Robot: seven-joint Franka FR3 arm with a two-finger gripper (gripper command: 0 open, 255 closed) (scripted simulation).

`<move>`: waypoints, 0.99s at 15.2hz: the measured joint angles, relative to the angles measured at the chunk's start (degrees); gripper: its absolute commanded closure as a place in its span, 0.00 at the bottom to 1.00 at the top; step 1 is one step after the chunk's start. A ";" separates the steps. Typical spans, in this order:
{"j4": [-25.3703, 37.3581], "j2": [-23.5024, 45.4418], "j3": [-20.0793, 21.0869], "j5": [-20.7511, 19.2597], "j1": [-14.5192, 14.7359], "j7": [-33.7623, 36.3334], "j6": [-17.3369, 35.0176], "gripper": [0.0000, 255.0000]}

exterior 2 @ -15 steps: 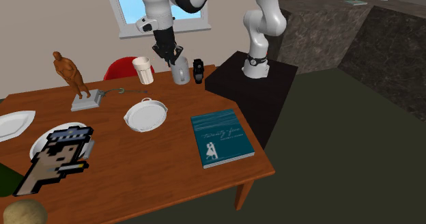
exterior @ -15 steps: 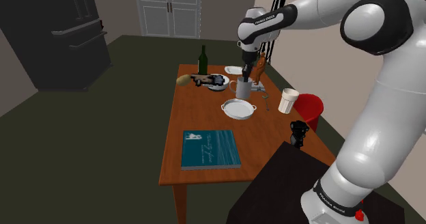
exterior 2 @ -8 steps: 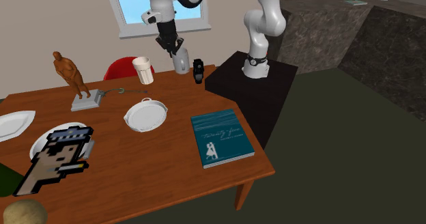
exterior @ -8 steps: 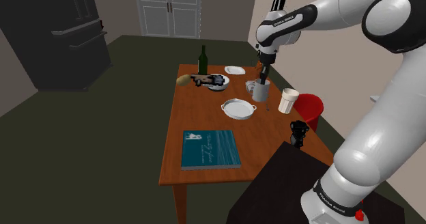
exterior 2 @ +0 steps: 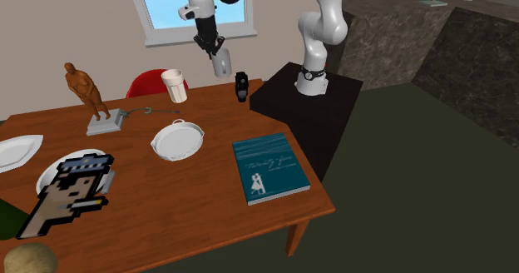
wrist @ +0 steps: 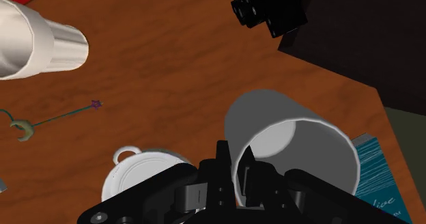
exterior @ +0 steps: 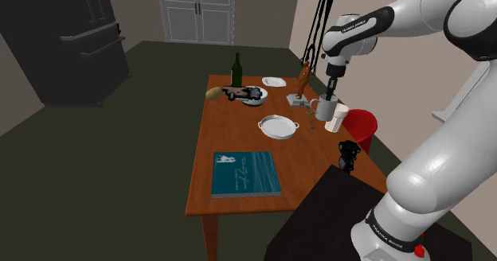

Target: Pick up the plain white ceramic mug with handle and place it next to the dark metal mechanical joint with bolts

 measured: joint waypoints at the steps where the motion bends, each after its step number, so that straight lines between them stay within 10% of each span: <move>1: -0.57 0.09 -0.16 -0.01 -0.14 -0.28 0.67 1.00; 15: -6.05 5.32 -0.57 1.37 -0.47 -1.38 11.19 1.00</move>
